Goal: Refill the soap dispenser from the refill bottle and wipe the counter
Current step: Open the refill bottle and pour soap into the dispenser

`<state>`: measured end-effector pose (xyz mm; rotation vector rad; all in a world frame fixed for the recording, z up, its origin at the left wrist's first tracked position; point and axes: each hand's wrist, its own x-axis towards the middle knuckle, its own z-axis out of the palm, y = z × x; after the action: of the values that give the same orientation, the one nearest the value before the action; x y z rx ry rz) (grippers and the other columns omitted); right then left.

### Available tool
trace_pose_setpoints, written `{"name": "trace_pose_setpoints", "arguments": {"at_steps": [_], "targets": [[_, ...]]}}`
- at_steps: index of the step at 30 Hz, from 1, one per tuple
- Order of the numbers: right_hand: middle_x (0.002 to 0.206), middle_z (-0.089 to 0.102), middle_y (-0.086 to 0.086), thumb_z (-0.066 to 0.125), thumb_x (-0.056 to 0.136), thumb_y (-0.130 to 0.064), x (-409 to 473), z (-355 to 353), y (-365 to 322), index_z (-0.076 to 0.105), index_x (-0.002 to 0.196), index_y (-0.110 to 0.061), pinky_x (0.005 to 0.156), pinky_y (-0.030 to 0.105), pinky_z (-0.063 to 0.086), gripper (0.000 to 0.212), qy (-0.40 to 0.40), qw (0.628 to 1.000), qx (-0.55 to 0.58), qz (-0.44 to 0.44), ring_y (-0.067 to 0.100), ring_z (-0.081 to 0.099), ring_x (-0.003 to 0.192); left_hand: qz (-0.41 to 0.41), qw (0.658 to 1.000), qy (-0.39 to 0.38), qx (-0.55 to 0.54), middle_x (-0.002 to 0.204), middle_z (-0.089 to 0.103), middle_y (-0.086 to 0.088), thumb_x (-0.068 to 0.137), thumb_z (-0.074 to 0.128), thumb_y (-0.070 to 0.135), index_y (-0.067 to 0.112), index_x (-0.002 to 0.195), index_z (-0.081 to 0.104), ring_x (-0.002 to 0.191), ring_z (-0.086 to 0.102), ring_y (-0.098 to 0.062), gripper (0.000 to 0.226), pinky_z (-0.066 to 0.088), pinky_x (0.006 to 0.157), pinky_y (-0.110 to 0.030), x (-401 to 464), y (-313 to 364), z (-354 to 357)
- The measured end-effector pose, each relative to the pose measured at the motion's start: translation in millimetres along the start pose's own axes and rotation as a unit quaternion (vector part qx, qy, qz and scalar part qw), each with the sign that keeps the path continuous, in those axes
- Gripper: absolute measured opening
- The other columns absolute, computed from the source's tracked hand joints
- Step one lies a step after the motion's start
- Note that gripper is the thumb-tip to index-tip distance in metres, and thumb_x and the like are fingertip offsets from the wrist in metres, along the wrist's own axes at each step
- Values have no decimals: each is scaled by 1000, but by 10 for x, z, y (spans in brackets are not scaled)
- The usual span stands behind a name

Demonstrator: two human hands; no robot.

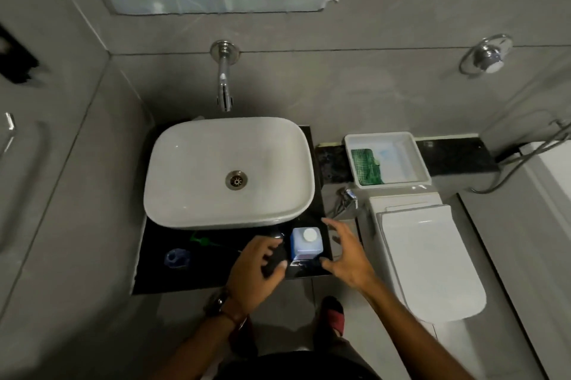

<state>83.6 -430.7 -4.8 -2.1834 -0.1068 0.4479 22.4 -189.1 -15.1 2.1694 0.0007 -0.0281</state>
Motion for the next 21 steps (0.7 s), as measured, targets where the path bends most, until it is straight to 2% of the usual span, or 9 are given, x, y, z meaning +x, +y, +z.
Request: {"name": "trace_pose_setpoints", "arguments": {"at_steps": [2, 5, 8, 12, 14, 17, 18, 21], "targets": [[147, 51, 5, 84, 70, 1, 103, 30, -28, 47, 148, -14, 117, 33, 41, 88, -32, 999, -1, -7, 17, 49, 135, 32, 999, -19, 33, 122, 53, 22, 80, 71, 39, 39, 124, 53, 106, 58, -2, 47, 52, 86, -16, 203, 123, 86], [142, 55, 15, 85, 67, 7, 188, 100, -55, 49, 144, -2, 107, 22, 44, 86, -43, 999, 2, -7, 25, 55, 130, 50, 996, -32, 70, 132, 56, 10, 80, 69, 41, 29, 131, 55, 119, 55, -10, 54, 54, 96, -31, 386, 215, 172], [136, 58, 14, 83, 69, 11, 222, 171, -36, 50, 141, -4, 94, 17, 51, 81, -50, 998, 20, 18, 29, 59, 124, 36, 996, -30, 72, 133, 61, 3, 83, 61, 47, 22, 133, 57, 119, 57, -14, 56, 54, 97, -38, 449, 279, 194], [129, 65, 6, 94, 68, -7, 235, 217, 29, 57, 135, -9, 91, 14, 49, 77, -31, 998, 39, 27, 21, 61, 120, 33, 995, -58, 68, 132, 63, -1, 86, 53, 48, 18, 134, 59, 122, 58, -18, 56, 49, 102, -43, 431, 327, 233], [127, 67, 1, 97, 65, -16, 216, 222, 32, 60, 134, -14, 92, 12, 50, 78, -25, 999, 39, 26, 18, 63, 119, 34, 996, -47, 65, 132, 64, -2, 89, 60, 38, 19, 133, 60, 122, 58, -18, 48, 47, 105, -44, 408, 336, 232], [117, 71, -12, 99, 57, -37, 204, 168, -68, 65, 127, -28, 94, 28, 58, 78, 4, 999, 41, 0, 1, 66, 107, 33, 999, 12, 23, 124, 67, 1, 91, 70, 30, 22, 128, 63, 115, 60, -12, 38, 51, 102, -40, 424, 400, 123], [114, 72, -19, 98, 54, -44, 214, 119, -146, 65, 124, -36, 91, 26, 59, 77, 14, 999, 40, -16, -4, 66, 104, 35, 999, 26, 9, 120, 66, 5, 91, 69, 34, 27, 125, 63, 111, 60, -8, 36, 52, 99, -35, 448, 456, 38], [107, 67, -37, 94, 50, -54, 263, -108, -481, 60, 117, -58, 79, 7, 53, 76, 39, 997, 16, -68, -13, 64, 101, 53, 998, 27, -31, 118, 62, 21, 90, 66, 44, 42, 120, 60, 108, 59, 1, 30, 50, 93, -19, 576, 688, -276]]}}
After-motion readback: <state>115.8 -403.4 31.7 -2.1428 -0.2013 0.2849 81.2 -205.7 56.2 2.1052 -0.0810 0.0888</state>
